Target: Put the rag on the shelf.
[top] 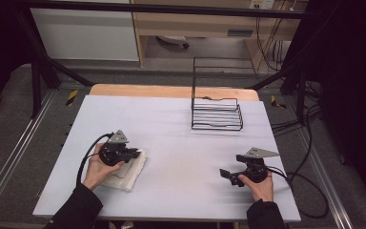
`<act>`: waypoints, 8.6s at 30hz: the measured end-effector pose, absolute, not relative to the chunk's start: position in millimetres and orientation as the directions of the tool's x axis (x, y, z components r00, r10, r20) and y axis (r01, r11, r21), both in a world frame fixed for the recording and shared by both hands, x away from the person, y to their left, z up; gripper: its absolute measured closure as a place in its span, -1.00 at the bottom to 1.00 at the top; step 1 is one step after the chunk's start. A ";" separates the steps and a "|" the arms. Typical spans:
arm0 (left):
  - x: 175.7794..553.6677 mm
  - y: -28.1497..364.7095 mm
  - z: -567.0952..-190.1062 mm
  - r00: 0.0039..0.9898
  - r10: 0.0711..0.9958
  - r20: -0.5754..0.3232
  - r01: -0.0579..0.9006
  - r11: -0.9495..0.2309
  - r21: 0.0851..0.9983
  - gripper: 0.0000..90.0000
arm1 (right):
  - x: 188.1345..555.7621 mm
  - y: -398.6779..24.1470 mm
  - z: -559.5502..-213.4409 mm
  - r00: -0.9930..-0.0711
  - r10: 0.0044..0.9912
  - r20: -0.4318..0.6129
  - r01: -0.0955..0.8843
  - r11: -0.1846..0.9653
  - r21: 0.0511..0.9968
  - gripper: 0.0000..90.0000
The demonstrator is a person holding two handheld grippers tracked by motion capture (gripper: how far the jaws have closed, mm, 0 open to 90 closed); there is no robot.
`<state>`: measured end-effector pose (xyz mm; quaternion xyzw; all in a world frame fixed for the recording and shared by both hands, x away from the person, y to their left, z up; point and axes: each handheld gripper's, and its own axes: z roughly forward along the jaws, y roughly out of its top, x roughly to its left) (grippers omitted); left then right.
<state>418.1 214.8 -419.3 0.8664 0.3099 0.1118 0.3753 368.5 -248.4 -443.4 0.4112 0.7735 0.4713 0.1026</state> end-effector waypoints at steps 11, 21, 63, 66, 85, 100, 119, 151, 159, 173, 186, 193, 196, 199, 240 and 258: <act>422.3 214.2 -419.7 0.738 0.674 -0.039 0.488 -0.493 0.720 0.24 | 369.2 -241.9 -442.6 -0.636 0.739 0.224 0.535 0.212 0.818 -0.99; 404.9 259.6 -409.1 0.652 0.758 -0.035 0.545 -0.436 0.717 -0.48 | 375.5 -211.0 -437.0 -0.631 0.748 0.206 0.537 0.230 0.812 -0.99; 371.2 326.7 -422.1 0.533 0.843 -0.072 0.583 -0.304 0.754 -0.83 | 435.6 18.5 -449.9 -0.714 0.669 0.208 0.536 0.330 0.777 -0.25; 370.9 326.9 -421.6 0.534 0.843 -0.072 0.580 -0.303 0.756 -0.82 | 439.2 23.4 -456.3 -0.707 0.673 0.218 0.553 0.334 0.763 -0.08; 370.9 327.3 -421.3 0.527 0.847 -0.065 0.577 -0.300 0.759 -0.78 | 430.1 26.2 -457.8 -0.687 0.650 0.325 0.629 0.309 0.713 0.78; 370.9 319.7 -422.1 0.540 0.839 -0.071 0.578 -0.308 0.756 -0.73 | 414.8 3.7 -421.5 -0.687 0.670 0.282 0.625 0.345 0.700 0.81; 365.9 259.7 -436.5 0.618 0.775 -0.136 0.627 -0.381 0.679 0.55 | 405.5 -42.5 -420.6 -0.644 0.716 0.268 0.643 0.317 0.697 0.81; 375.4 203.3 -416.8 0.638 0.764 -0.095 0.564 -0.380 0.733 -0.16 | 415.0 -87.9 -440.8 -0.655 0.742 0.143 0.566 0.356 0.744 0.78; 421.2 181.3 -423.5 0.626 0.772 -0.109 0.587 -0.375 0.717 -0.44 | 414.4 -88.9 -442.8 -0.659 0.739 0.140 0.557 0.354 0.752 0.78; 452.0 163.9 -441.5 0.615 0.776 -0.139 0.631 -0.380 0.677 0.18 | 413.9 -90.1 -441.8 -0.663 0.734 0.146 0.556 0.353 0.752 0.77; 451.0 162.3 -443.2 0.635 0.747 -0.195 0.653 -0.384 0.652 0.59 | 415.3 -89.5 -443.9 -0.657 0.739 0.151 0.568 0.353 0.744 0.77; 449.4 161.1 -442.8 0.643 0.741 -0.191 0.647 -0.393 0.653 0.75 | 415.4 -89.8 -443.1 -0.655 0.738 0.160 0.571 0.346 0.744 0.78; 448.1 160.4 -441.9 0.649 0.739 -0.181 0.639 -0.400 0.657 0.81 | 414.6 -90.1 -441.4 -0.654 0.737 0.169 0.575 0.339 0.745 0.79; 447.2 160.4 -441.0 0.648 0.740 -0.179 0.636 -0.398 0.661 0.83 | 414.3 -90.4 -440.4 -0.654 0.736 0.173 0.575 0.336 0.746 0.79; 389.9 180.6 -369.9 0.710 0.695 -0.113 0.406 -0.273 0.872 0.85 | 383.8 -111.5 -377.6 -0.729 0.664 0.168 0.409 0.225 0.884 0.82; 383.6 167.9 -342.0 0.708 0.701 -0.088 0.322 -0.208 0.924 0.85 | 377.3 -124.3 -343.6 -0.731 0.676 0.091 0.315 0.216 0.924 0.82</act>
